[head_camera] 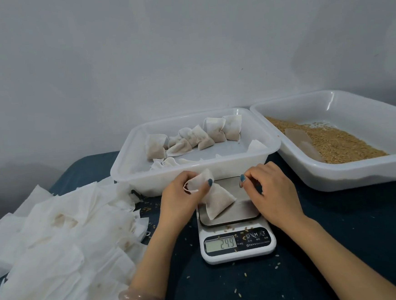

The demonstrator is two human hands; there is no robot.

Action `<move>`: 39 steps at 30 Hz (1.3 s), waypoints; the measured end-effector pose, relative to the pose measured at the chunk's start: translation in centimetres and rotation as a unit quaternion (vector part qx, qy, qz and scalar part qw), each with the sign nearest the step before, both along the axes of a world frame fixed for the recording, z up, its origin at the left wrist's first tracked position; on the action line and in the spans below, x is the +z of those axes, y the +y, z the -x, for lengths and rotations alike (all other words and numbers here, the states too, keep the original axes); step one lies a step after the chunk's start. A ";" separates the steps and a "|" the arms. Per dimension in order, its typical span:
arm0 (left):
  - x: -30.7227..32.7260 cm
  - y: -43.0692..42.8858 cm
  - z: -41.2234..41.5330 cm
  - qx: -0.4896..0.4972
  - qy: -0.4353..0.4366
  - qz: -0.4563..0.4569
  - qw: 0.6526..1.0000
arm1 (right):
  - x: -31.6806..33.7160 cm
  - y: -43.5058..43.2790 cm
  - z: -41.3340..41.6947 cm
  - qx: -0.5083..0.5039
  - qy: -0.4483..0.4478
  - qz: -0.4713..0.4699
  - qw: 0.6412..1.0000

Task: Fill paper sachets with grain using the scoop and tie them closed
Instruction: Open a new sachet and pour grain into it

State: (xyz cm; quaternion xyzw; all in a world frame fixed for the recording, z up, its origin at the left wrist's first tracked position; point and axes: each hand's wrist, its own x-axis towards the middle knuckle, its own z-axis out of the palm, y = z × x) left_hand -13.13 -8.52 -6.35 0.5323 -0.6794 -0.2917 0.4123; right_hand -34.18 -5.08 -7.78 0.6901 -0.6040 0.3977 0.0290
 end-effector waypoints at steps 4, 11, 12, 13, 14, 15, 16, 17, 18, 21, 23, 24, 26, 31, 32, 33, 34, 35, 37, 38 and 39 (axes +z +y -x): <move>0.5 0.9 1.2 -0.079 -0.021 0.062 0.995 | 0.0 0.1 -0.1 0.006 0.003 0.006 1.000; 4.5 0.4 2.0 -0.081 0.104 0.136 0.982 | 0.1 0.1 0.0 0.007 -0.005 0.008 1.000; 5.4 -0.3 2.0 -0.062 0.094 0.150 0.982 | 0.1 0.1 0.0 0.008 -0.006 0.010 1.000; 6.3 -1.0 1.9 -0.044 0.087 0.160 0.982 | 0.1 0.1 0.0 0.010 -0.008 0.012 1.000; 7.2 -1.8 1.8 -0.031 0.086 0.166 0.982 | 0.1 0.1 0.0 0.012 -0.011 0.013 1.000; 7.9 -2.6 1.6 -0.024 0.089 0.166 0.982 | 0.1 0.1 0.0 0.013 -0.012 0.012 1.000; 8.5 -3.5 1.4 -0.022 0.093 0.162 0.982 | 0.1 0.1 0.0 0.014 -0.011 0.010 1.000; 8.7 -4.3 1.2 -0.021 0.094 0.155 0.983 | 0.1 0.1 0.1 0.014 -0.010 0.009 1.000; 8.8 -5.2 1.0 -0.019 0.089 0.147 0.985 | 0.1 0.0 0.1 0.013 -0.008 0.007 1.000; 7.5 -7.1 0.5 -0.001 0.004 0.132 0.991 | 0.0 0.0 0.2 0.009 -0.007 0.006 1.000; 6.4 -8.0 0.2 0.002 -0.086 0.101 0.991 | -0.1 0.0 0.2 0.011 -0.006 0.005 1.000; 6.0 -8.4 0.0 -0.005 -0.132 0.074 0.988 | -0.1 0.0 0.2 0.012 -0.006 0.005 1.000; 5.9 -9.0 -0.1 -0.022 -0.208 0.009 0.978 | -0.1 0.0 0.2 0.011 -0.004 0.006 1.000; 6.2 -9.2 0.2 -0.023 -0.300 -0.041 0.953 | -0.3 -0.1 0.3 0.004 0.000 0.003 1.000; 6.1 -9.1 0.2 -0.026 -0.310 -0.032 0.950 | -0.3 -0.1 0.4 0.002 0.000 0.001 1.000; 6.0 -8.8 0.1 -0.027 -0.311 -0.020 0.950 | -0.4 -0.1 0.5 0.001 0.001 -0.001 1.000; 5.9 -8.5 -0.1 -0.019 -0.309 -0.004 0.951 | -0.4 -0.2 0.5 0.000 0.001 -0.002 1.000; 5.9 -8.0 -0.2 -0.001 -0.316 0.023 0.949 | -0.4 -0.2 0.5 0.000 0.002 -0.003 1.000; 5.9 -7.0 -0.6 0.047 -0.338 0.102 0.934 | -0.5 -0.2 0.5 0.002 0.003 -0.004 1.000; 5.9 -6.5 -0.9 0.068 -0.336 0.141 0.929 | -0.5 -0.2 0.5 0.002 0.004 -0.004 1.000; 6.0 -6.0 -1.1 0.079 -0.314 0.171 0.931 | -0.5 -0.2 0.5 0.002 0.005 -0.005 1.000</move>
